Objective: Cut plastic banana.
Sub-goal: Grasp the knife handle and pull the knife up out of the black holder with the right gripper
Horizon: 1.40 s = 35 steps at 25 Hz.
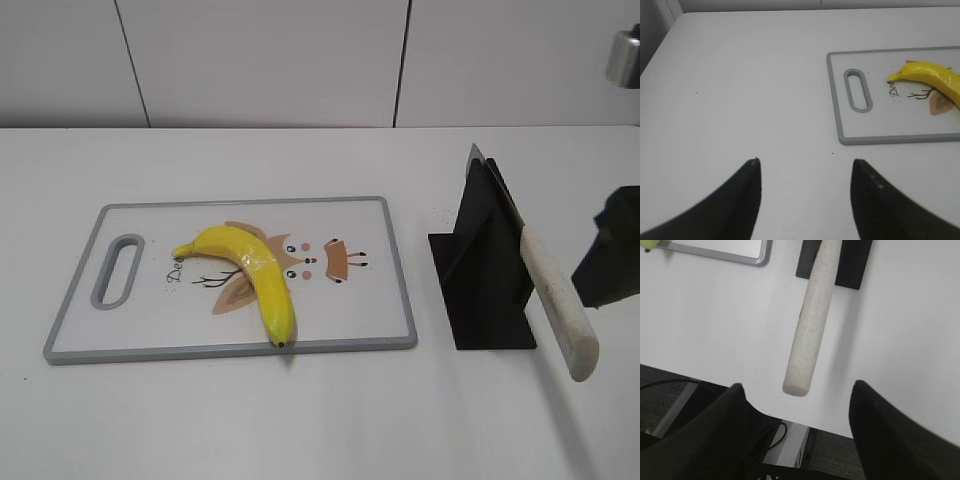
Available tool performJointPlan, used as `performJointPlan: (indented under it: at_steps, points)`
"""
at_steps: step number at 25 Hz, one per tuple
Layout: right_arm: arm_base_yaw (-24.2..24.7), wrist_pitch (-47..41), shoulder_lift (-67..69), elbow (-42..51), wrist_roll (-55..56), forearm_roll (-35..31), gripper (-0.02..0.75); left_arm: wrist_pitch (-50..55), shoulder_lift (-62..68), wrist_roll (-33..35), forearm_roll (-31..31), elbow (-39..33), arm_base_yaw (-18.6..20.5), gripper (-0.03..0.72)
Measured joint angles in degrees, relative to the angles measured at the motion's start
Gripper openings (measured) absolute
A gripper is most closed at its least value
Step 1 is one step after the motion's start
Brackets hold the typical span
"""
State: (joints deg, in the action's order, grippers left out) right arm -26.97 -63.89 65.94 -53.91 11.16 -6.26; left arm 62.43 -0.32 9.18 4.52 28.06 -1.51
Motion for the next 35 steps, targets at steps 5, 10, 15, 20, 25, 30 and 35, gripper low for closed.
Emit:
performJointPlan:
  at_steps: [5, 10, 15, 20, 25, 30, 35]
  points:
    - [0.0, 2.3, 9.9, -1.4, 3.2, 0.6, 0.495, 0.0, 0.0, 0.0, 0.0, 0.0, 0.0, 0.533]
    - [0.0, 4.8, 16.6, -1.4, 6.5, 2.5, 0.495, 0.0, 0.0, 0.0, 0.0, 0.0, 0.0, 0.533]
    - [0.0, 6.0, 19.9, -1.4, 8.4, 2.7, 0.484, 0.0, 0.0, 0.0, 0.0, 0.0, 0.0, 0.533]
    - [0.0, 6.0, 22.2, -1.4, 8.7, 1.8, 0.407, 0.0, 0.0, 0.0, 0.0, 0.0, 0.0, 0.533]
    - [0.0, 6.1, 22.9, -1.4, 8.9, 1.5, 0.299, 0.0, 0.0, 0.0, 0.0, 0.0, 0.0, 0.533]
    - [0.0, 5.8, 22.9, -1.4, 11.3, 1.8, 0.169, 0.0, 0.0, 0.0, 0.0, 0.0, 0.0, 0.533]
    - [0.0, 5.8, 22.1, -1.4, 11.6, 1.8, 0.168, 0.0, 0.0, 0.0, 0.0, 0.0, 0.0, 0.533]
